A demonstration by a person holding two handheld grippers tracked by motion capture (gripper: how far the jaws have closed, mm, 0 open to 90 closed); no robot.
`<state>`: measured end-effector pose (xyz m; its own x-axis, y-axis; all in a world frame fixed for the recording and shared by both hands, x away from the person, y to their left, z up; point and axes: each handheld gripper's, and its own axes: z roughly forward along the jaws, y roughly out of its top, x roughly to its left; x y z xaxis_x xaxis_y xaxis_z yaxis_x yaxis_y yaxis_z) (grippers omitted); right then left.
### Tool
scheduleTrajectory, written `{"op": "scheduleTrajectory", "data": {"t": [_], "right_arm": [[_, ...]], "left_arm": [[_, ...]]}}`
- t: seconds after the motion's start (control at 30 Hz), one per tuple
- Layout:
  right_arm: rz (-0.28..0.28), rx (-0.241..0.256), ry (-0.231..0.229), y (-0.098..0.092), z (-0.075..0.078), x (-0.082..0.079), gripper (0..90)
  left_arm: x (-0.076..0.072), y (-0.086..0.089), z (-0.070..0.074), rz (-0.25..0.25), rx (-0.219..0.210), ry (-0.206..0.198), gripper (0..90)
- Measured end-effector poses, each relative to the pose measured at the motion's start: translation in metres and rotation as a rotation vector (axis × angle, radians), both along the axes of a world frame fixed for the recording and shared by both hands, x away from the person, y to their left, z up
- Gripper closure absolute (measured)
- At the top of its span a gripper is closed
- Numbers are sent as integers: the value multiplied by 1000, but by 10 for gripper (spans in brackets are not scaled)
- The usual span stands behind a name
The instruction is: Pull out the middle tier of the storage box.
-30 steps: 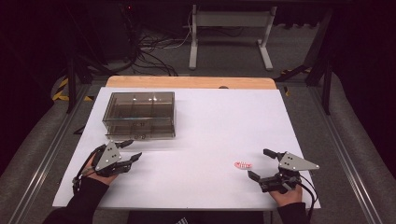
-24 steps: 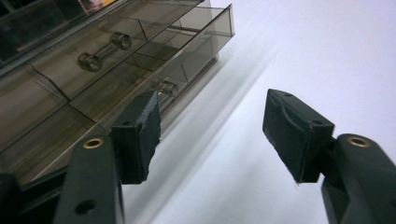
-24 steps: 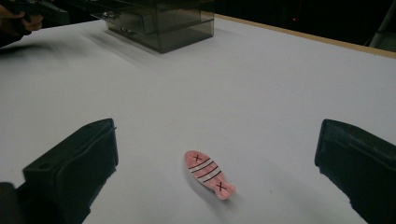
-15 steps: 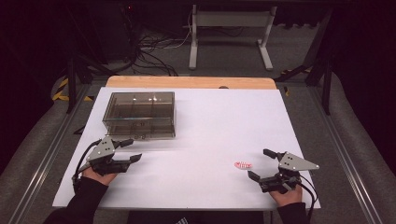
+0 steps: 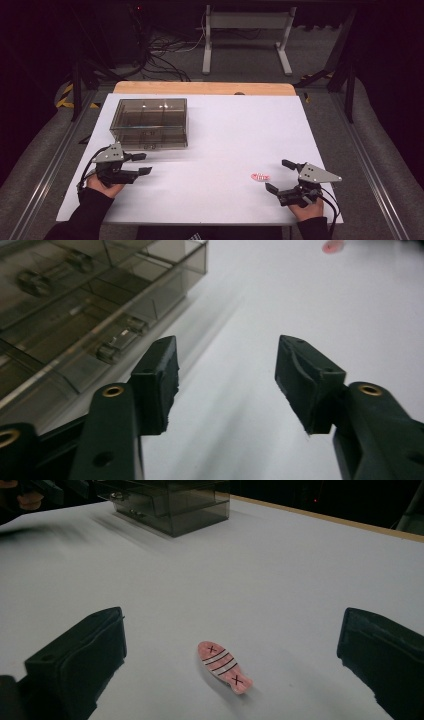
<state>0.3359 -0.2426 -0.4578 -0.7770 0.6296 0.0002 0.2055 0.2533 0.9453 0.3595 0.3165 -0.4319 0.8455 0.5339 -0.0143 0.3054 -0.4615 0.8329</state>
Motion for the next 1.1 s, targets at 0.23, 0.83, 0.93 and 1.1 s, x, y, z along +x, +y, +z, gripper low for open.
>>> {"op": "scheduleTrajectory", "data": {"t": [0.23, 0.83, 0.93, 1.1], "right_arm": [[0, -3, -1, 0, 0, 0, 0], [2, 7, 2, 0, 0, 0, 0], [2, 8, 3, -1, 0, 0, 0], [2, 9, 3, -1, 0, 0, 0]], "left_arm": [[5, -5, 8, -17, 67, -11, 438], [20, -8, 30, -49, 153, -49, 436], [23, -8, 32, -47, 163, -47, 434], [29, -8, 34, -44, 165, -36, 433]]}}
